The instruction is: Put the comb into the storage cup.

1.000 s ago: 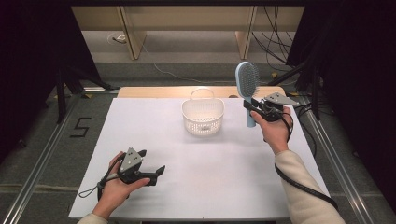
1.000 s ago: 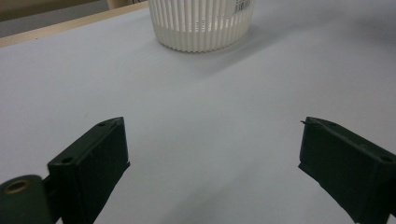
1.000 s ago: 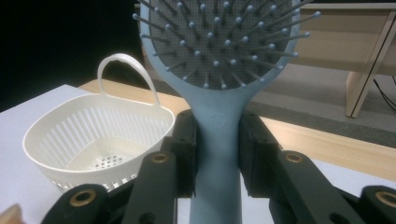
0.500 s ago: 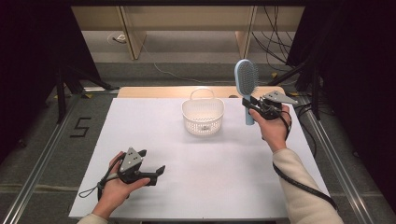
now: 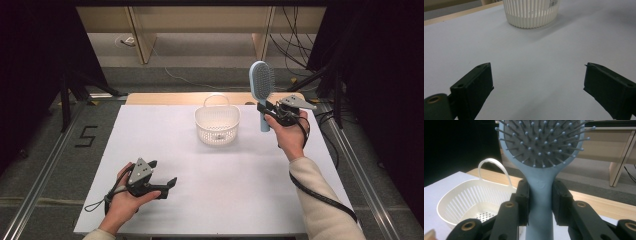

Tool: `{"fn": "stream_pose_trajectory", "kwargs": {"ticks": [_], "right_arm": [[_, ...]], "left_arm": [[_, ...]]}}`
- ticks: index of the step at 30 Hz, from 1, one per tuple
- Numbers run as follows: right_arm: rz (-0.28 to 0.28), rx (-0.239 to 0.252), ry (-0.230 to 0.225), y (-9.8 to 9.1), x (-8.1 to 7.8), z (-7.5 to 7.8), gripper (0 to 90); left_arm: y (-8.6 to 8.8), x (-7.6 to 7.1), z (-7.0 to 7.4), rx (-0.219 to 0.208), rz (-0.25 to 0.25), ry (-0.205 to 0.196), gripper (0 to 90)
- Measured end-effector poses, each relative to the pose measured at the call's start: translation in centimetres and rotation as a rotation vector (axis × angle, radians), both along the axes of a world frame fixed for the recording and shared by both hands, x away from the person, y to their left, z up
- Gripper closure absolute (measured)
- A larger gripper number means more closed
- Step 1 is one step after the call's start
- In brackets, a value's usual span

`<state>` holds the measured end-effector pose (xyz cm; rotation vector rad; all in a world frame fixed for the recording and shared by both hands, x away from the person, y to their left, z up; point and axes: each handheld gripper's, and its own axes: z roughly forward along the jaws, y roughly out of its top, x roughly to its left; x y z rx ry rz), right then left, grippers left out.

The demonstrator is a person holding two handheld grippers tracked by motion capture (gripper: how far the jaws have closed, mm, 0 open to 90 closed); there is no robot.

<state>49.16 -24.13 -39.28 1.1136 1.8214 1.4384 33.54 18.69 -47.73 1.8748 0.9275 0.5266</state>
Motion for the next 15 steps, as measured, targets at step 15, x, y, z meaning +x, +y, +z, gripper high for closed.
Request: {"fn": "stream_pose_trajectory", "kwargs": {"ticks": [15], "right_arm": [[0.005, 0.01, -0.002, 0.59, 0.16, 0.06, 70.6]], "left_arm": [[0.01, 0.0, -0.01, 0.0, 0.0, 0.0, 7.9]]}}
